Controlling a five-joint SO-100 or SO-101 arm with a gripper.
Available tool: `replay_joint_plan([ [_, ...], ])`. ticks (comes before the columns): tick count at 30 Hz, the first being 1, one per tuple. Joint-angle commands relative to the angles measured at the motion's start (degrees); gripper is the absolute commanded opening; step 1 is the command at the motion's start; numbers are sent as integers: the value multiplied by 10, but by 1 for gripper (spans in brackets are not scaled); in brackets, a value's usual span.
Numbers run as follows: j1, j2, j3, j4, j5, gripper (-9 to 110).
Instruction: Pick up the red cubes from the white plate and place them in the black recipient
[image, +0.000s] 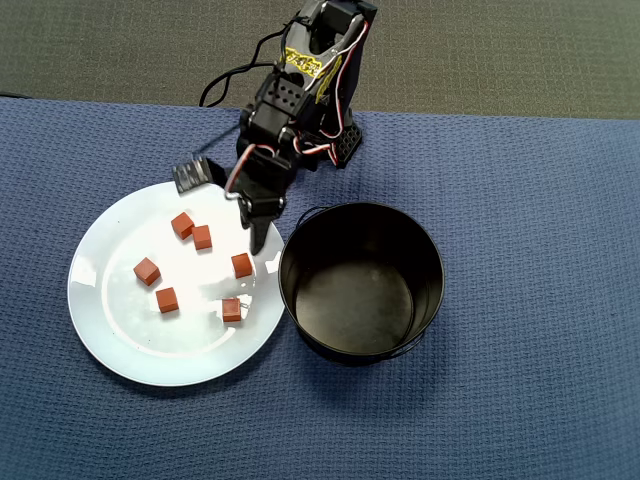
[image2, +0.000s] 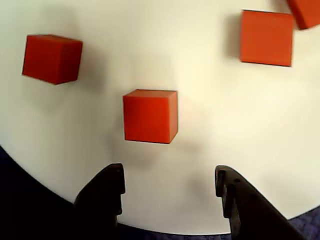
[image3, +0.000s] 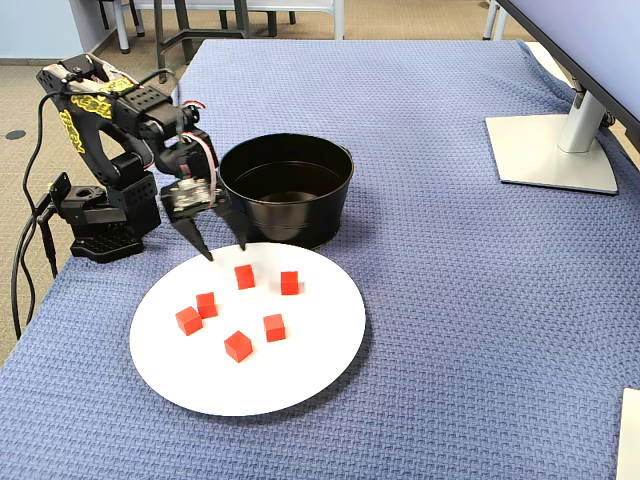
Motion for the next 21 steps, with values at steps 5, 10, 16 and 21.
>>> replay_joint_plan([
  [5,-5,-78,-76,-49,-1,19],
  [10,-1,-132,-94,-69,17,18],
  [16,1,-179,-120,-86,23,18],
  [21,0,-221,-145,-93,32,16],
])
